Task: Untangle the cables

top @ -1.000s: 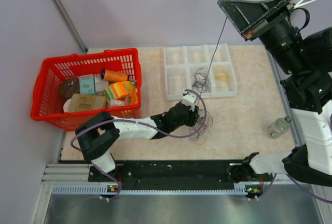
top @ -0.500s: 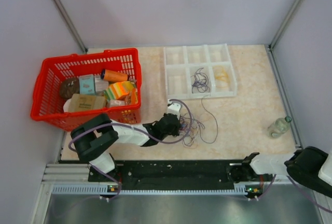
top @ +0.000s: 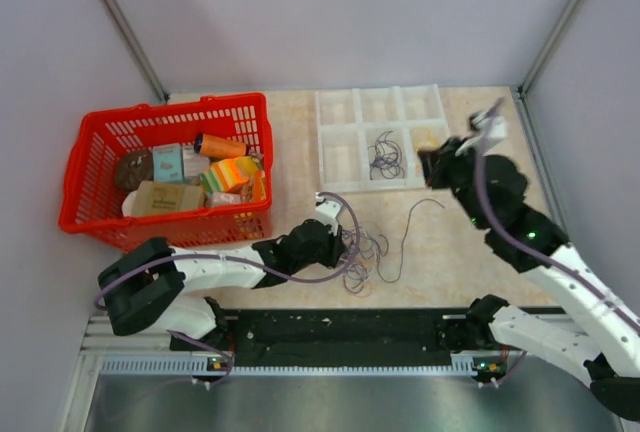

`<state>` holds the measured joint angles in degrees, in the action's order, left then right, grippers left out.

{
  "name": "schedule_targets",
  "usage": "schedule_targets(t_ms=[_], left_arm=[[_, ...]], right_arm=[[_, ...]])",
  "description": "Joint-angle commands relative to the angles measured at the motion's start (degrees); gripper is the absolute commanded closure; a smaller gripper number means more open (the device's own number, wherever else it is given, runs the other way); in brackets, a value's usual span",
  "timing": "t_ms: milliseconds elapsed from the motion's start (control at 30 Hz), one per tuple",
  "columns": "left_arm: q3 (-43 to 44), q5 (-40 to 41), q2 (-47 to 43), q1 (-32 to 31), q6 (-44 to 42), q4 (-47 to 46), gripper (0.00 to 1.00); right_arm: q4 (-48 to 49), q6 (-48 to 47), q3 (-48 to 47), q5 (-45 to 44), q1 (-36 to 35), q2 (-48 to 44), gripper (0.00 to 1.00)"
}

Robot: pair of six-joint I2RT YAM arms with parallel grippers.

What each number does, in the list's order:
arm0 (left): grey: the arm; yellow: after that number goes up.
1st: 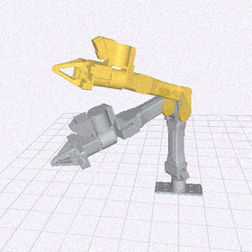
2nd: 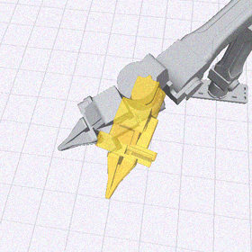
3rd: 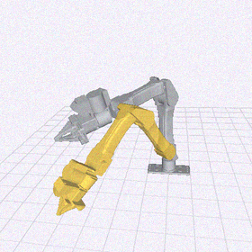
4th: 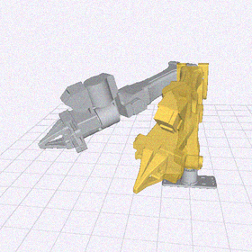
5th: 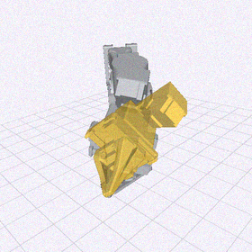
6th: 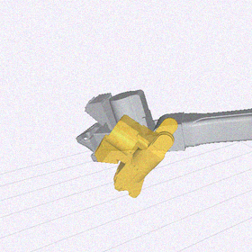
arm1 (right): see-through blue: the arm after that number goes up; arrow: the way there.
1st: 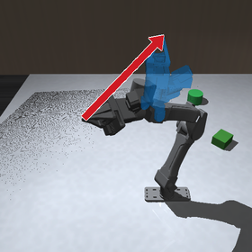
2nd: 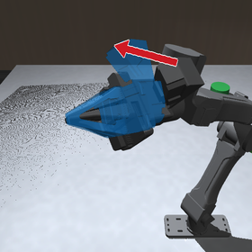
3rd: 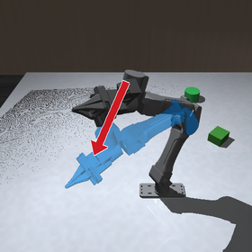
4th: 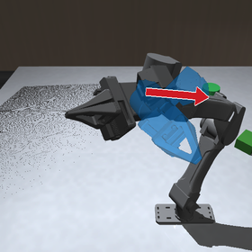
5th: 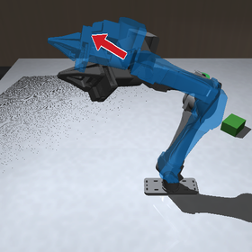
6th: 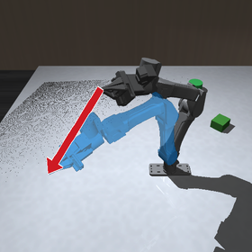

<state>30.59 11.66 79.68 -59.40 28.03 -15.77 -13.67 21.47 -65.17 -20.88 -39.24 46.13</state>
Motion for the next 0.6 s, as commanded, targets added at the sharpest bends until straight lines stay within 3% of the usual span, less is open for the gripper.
schedule_targets(t_ms=[0,67,200,367,467,567], left_arm=[[1.5,-3.9,-2.8,0.1,-1.5,2.1,0.82],[2.5,-4.5,-2.6,0.1,-1.8,3.4,0.82],[2.8,-3.9,-3.0,0.1,-1.1,4.5,0.82],[3.9,-5.7,-2.5,0.1,-0.2,5.7,0.81],[4.0,-6.7,-2.8,0.2,-0.4,5.8,0.81],[4.0,-6.3,-3.2,0.2,-0.6,6.5,0.81]], right_arm=[[-7.9,4.8,13.3,3.5,-0.4,-6.2,0.87],[-8.4,3.3,19.8,9.9,-0.5,-6.2,0.73],[-9.4,3.8,27.4,16.6,-0.2,-2.5,0.72],[-1.1,-0.8,32.5,35.5,-0.2,1.3,0.64],[1.6,-2.2,33.6,37.2,-0.2,6.4,0.62],[5.9,-2.0,36.2,33.3,-0.2,7.0,0.64]])
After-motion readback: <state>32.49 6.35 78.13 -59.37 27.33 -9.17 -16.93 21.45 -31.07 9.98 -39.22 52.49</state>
